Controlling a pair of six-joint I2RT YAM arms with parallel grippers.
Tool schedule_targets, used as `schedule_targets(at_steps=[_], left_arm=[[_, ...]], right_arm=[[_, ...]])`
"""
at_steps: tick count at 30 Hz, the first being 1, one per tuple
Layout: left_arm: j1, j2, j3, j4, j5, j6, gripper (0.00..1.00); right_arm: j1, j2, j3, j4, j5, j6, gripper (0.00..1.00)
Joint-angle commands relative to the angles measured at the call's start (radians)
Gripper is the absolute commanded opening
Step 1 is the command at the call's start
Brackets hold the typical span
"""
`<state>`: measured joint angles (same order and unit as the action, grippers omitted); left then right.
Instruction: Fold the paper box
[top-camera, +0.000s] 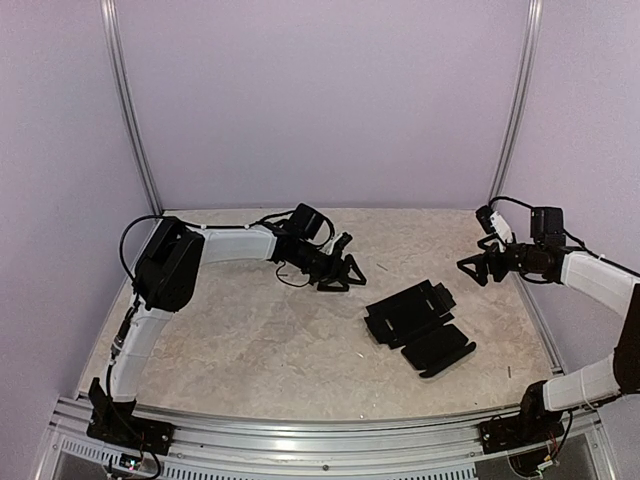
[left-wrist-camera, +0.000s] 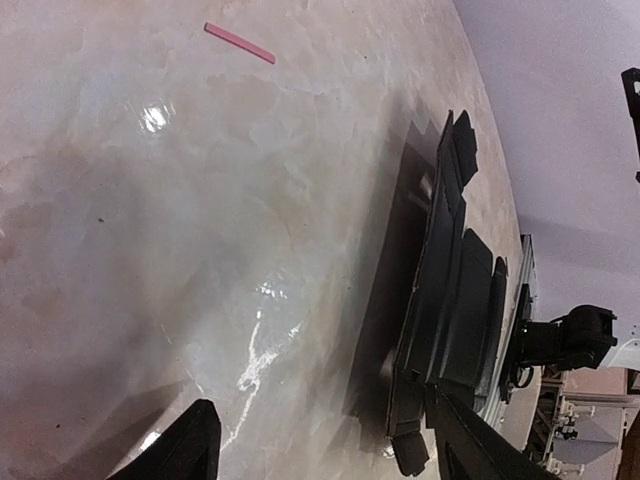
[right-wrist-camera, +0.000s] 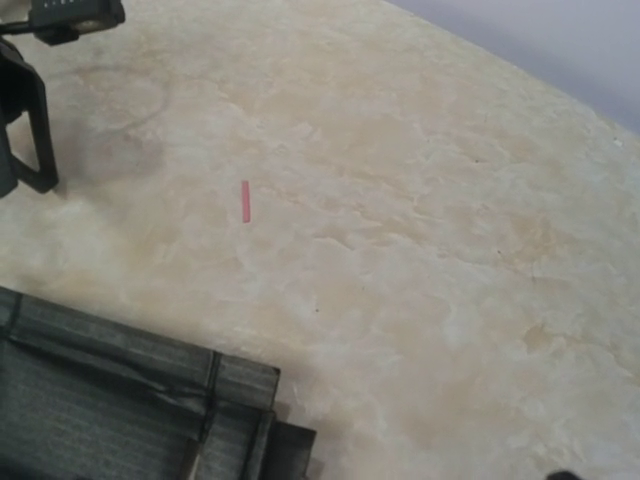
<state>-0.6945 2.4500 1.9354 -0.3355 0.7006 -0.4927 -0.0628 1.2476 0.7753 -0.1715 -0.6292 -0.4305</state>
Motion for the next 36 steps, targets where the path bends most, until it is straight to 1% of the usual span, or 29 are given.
schedule_targets(at_steps=[1, 5, 10, 16, 21, 24, 25, 27, 30, 33, 36], left_arm=[[-0.018, 0.009, -0.046, 0.049, 0.093, -0.045, 0.69], [-0.035, 0.018, -0.037, 0.055, 0.118, -0.049, 0.57], [-0.064, 0.053, -0.003, 0.047, 0.133, -0.058, 0.46], [-0.085, 0.076, 0.018, 0.032, 0.140, -0.061, 0.27], [-0.086, 0.060, 0.017, 0.036, 0.136, -0.057, 0.00], [-0.082, 0.022, 0.018, -0.002, 0.126, -0.014, 0.00], [-0.079, 0.007, 0.020, -0.035, 0.124, 0.030, 0.00], [-0.072, -0.053, 0.018, -0.129, 0.088, 0.130, 0.00], [-0.069, -0.139, -0.009, -0.293, -0.012, 0.318, 0.00], [-0.076, -0.242, -0.078, -0.391, -0.083, 0.474, 0.00], [-0.090, -0.346, -0.189, -0.410, -0.146, 0.599, 0.00]], right_arm=[[-0.013, 0.023, 0.025, -0.021, -0.032, -0.005, 0.97], [-0.014, 0.036, 0.031, -0.026, -0.032, -0.006, 0.96], [-0.014, 0.030, 0.029, -0.025, -0.027, -0.008, 0.96], [-0.014, 0.037, 0.030, -0.025, -0.027, -0.008, 0.96], [-0.012, 0.031, 0.026, -0.024, -0.035, -0.010, 0.95], [0.021, 0.010, 0.023, -0.062, -0.061, -0.098, 0.88], [0.048, -0.002, 0.026, -0.077, -0.060, -0.146, 0.87], [0.139, -0.017, 0.044, -0.127, -0.018, -0.229, 0.87], [0.280, -0.020, 0.076, -0.211, 0.090, -0.370, 0.87], [0.356, -0.009, 0.130, -0.265, 0.103, -0.436, 0.88], [0.397, 0.041, 0.222, -0.307, 0.091, -0.468, 0.88]])
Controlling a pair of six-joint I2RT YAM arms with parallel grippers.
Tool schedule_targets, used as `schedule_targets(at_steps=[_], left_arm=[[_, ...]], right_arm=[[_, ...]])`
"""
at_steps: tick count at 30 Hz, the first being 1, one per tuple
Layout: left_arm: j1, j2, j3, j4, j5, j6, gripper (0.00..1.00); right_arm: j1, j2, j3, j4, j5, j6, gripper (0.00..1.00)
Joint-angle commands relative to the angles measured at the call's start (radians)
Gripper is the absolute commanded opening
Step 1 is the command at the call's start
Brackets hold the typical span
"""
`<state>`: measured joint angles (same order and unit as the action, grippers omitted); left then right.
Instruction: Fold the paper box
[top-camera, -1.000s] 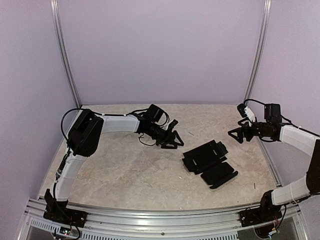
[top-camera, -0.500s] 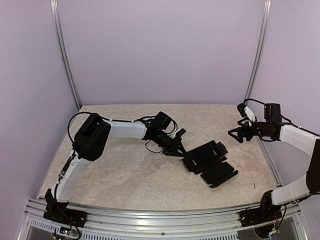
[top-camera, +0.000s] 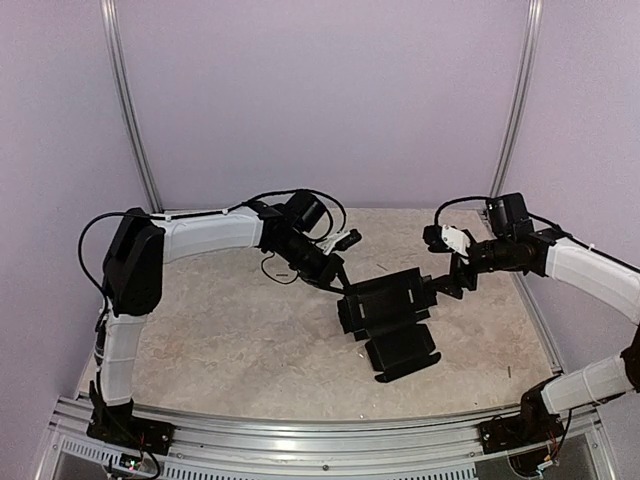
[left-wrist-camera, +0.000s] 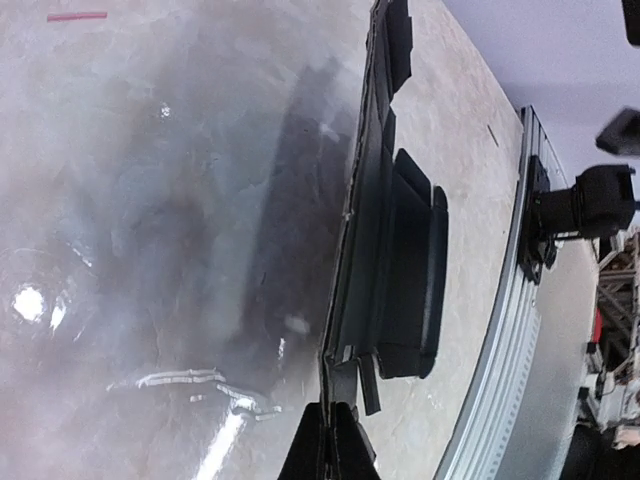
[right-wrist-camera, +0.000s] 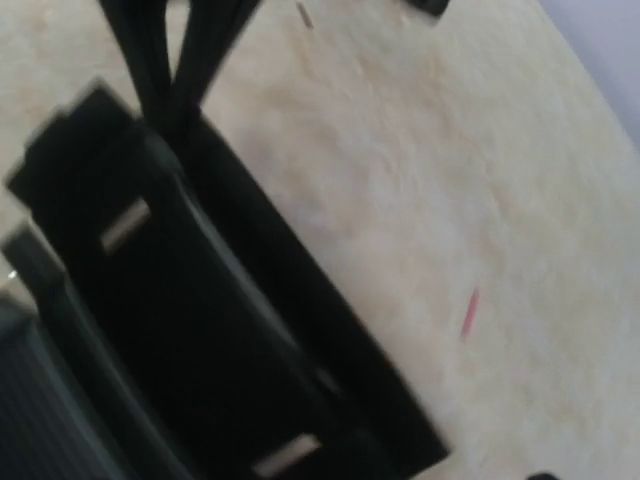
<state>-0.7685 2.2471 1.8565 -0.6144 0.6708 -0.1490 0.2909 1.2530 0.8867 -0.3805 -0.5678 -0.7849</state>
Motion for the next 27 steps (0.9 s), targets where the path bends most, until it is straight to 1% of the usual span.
schedule_targets(at_steps=[1, 2, 4, 6, 9, 12, 16, 19, 23, 25, 27], left_arm=[[-0.020, -0.168, -0.147, -0.126, -0.130, 0.288, 0.00], [-0.026, -0.205, -0.181, -0.119, -0.143, 0.318, 0.00], [-0.041, -0.254, -0.240, -0.101, -0.149, 0.396, 0.04], [-0.059, -0.308, -0.302, -0.057, -0.168, 0.445, 0.04], [-0.069, -0.357, -0.331, -0.026, -0.207, 0.453, 0.03], [-0.076, -0.362, -0.331, -0.010, -0.249, 0.448, 0.00], [-0.091, -0.377, -0.359, 0.048, -0.308, 0.448, 0.00], [-0.107, -0.391, -0.397, 0.116, -0.377, 0.455, 0.00], [-0.113, -0.425, -0.447, 0.205, -0.407, 0.447, 0.00], [-0.114, -0.433, -0.460, 0.227, -0.410, 0.446, 0.00], [-0.114, -0.440, -0.467, 0.241, -0.409, 0.445, 0.00]], right_arm=[[0.056, 0.070, 0.142, -0.113, 0.037, -0.130, 0.88], [0.073, 0.086, 0.168, -0.127, 0.043, -0.147, 0.87], [0.106, 0.147, 0.219, -0.161, 0.058, -0.180, 0.85], [0.136, 0.203, 0.269, -0.203, 0.046, -0.197, 0.82], [0.180, 0.278, 0.352, -0.277, 0.013, -0.200, 0.78], [0.223, 0.335, 0.419, -0.346, -0.020, -0.192, 0.73], [0.235, 0.387, 0.458, -0.403, -0.111, -0.150, 0.71], [0.235, 0.425, 0.477, -0.462, -0.143, -0.148, 0.68], [0.245, 0.462, 0.469, -0.485, -0.143, -0.145, 0.60], [0.249, 0.464, 0.450, -0.452, -0.135, -0.117, 0.57], [0.251, 0.462, 0.432, -0.417, -0.124, -0.097, 0.50]])
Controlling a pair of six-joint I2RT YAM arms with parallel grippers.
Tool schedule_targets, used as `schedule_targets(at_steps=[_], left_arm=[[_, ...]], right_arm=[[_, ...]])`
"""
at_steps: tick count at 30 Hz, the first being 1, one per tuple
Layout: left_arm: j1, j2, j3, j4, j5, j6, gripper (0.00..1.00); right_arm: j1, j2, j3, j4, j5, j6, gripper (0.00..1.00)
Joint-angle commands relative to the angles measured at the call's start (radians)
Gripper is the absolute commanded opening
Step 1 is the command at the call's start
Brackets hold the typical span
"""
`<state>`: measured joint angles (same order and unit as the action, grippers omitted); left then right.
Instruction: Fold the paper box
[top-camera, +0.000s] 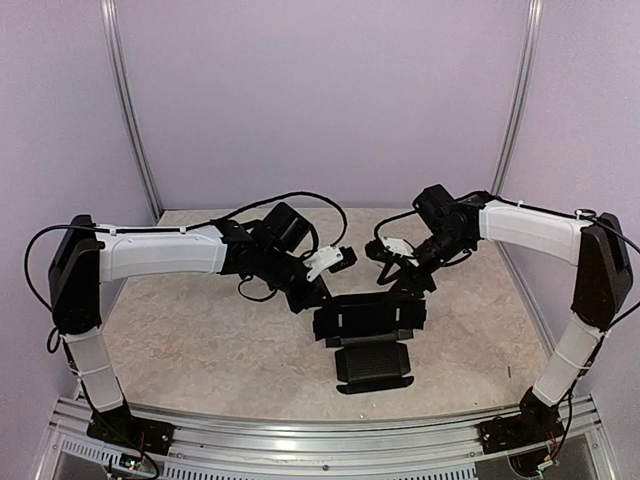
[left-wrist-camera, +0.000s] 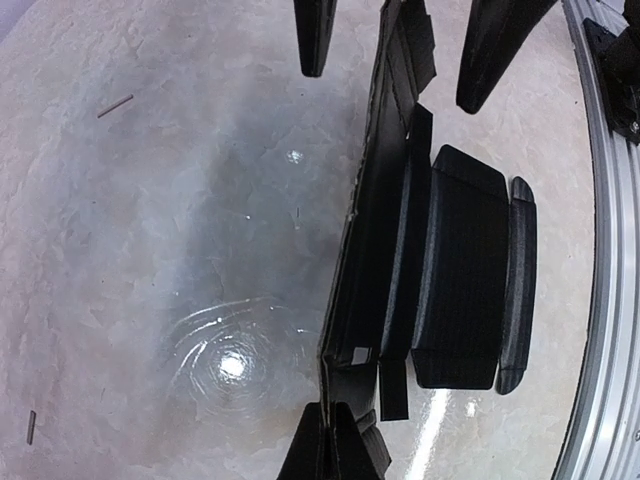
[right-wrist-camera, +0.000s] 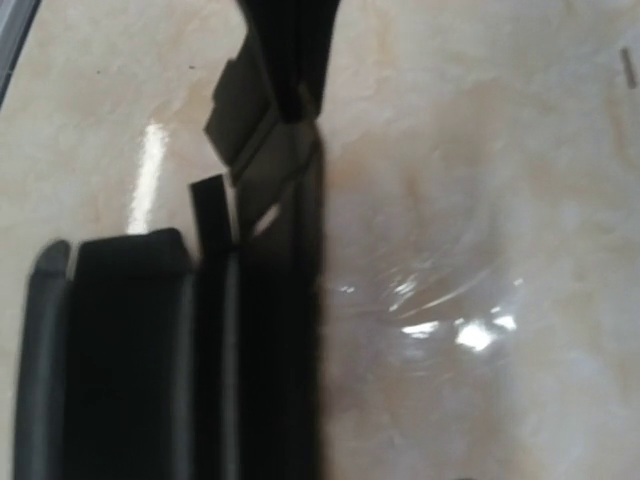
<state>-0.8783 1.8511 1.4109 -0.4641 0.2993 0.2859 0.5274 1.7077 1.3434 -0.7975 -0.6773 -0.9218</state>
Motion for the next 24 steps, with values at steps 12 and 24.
schedule_targets(at_steps=[12, 24], left_arm=[[-0.005, -0.033, -0.027, 0.103, -0.074, -0.005, 0.00], [-0.003, -0.280, -0.463, 0.518, -0.214, -0.411, 0.68]], right_arm=[[0.021, -0.010, -0.042, 0.088, 0.035, 0.086, 0.00], [0.013, -0.085, -0.183, 0.254, 0.134, 0.229, 0.00]])
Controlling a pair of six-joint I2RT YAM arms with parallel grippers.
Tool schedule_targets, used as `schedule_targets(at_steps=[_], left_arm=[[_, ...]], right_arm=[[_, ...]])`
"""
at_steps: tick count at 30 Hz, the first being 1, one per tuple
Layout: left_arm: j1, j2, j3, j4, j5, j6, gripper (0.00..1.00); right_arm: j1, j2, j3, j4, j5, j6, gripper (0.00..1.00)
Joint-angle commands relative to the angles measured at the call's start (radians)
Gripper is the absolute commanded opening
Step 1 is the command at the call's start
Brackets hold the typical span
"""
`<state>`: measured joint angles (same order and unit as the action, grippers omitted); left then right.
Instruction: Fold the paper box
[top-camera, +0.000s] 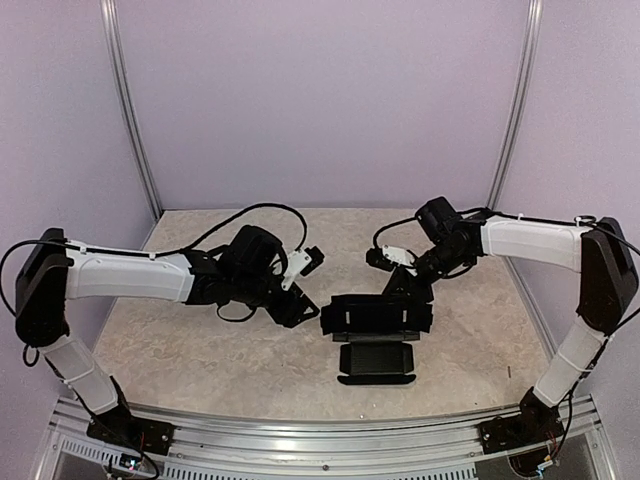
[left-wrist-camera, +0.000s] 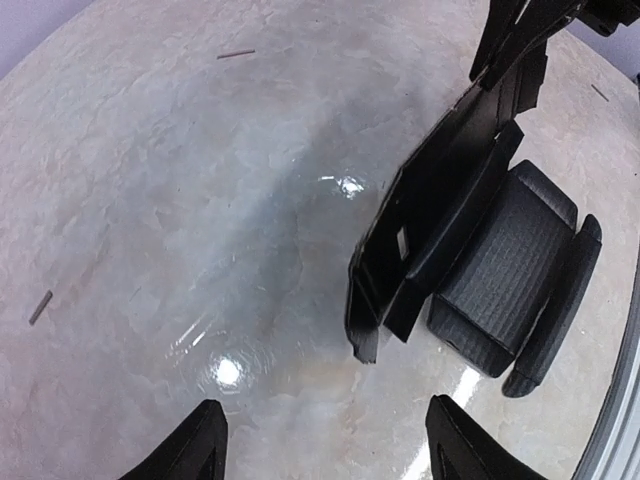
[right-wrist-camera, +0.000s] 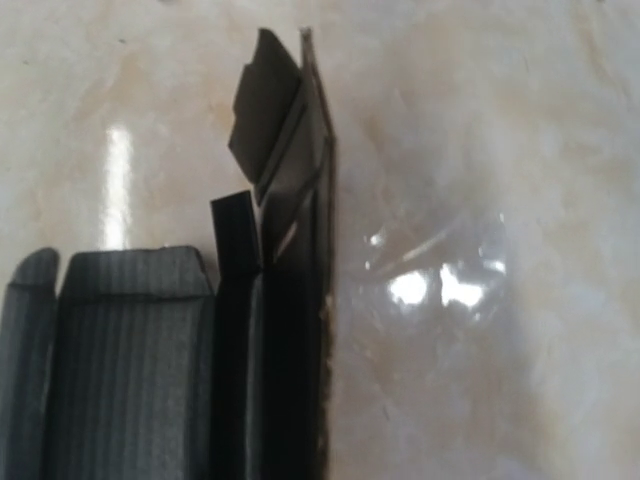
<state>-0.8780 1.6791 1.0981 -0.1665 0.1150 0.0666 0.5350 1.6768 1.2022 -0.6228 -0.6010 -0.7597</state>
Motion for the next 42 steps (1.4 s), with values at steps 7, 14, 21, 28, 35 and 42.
schedule_targets(at_steps=[7, 14, 21, 28, 35, 42], left_arm=[[-0.003, -0.056, -0.256, 0.384, 0.043, -0.289, 0.63], [0.001, 0.073, -0.182, 0.451, 0.062, -0.265, 0.56], [0.026, 0.200, -0.061, 0.442, 0.043, -0.255, 0.49], [0.094, 0.269, -0.025, 0.508, 0.146, -0.279, 0.39], [0.105, 0.325, -0.004, 0.592, 0.380, -0.226, 0.35], [0.106, 0.337, 0.005, 0.598, 0.443, -0.203, 0.28]], right_arm=[[0.004, -0.133, -0.156, 0.212, 0.162, 0.087, 0.00], [0.002, -0.147, -0.210, 0.276, 0.162, 0.116, 0.00], [-0.045, -0.108, -0.195, 0.284, 0.107, 0.136, 0.00], [-0.062, -0.081, -0.199, 0.288, 0.109, 0.125, 0.00], [-0.076, -0.036, -0.150, 0.251, 0.062, 0.125, 0.00], [-0.076, 0.034, -0.061, 0.166, 0.016, 0.113, 0.00]])
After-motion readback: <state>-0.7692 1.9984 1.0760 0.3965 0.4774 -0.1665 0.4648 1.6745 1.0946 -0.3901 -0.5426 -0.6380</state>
